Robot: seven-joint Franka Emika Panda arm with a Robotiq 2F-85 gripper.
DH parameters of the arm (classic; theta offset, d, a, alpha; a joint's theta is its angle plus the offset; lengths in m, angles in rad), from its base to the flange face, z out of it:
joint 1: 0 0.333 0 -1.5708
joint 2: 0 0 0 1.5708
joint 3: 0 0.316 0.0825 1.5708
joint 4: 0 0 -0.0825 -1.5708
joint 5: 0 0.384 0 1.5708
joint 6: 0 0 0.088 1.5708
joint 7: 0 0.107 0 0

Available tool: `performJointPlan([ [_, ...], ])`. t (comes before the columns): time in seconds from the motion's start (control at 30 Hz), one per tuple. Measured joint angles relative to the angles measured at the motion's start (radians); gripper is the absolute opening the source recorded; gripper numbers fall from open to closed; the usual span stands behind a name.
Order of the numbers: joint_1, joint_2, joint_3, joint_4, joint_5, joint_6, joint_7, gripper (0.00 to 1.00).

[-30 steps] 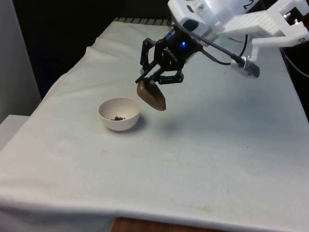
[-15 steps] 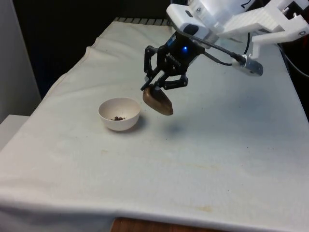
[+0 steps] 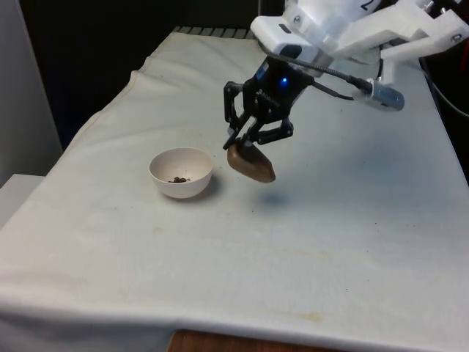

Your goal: Pour the coffee beans from the cup into the bowl.

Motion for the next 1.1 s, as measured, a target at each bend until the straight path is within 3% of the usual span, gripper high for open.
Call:
performJointPlan([
  [1.1, -0.008, 0.031, -0.012, -0.006, 0.206, 0.155, -0.203, 0.00],
])
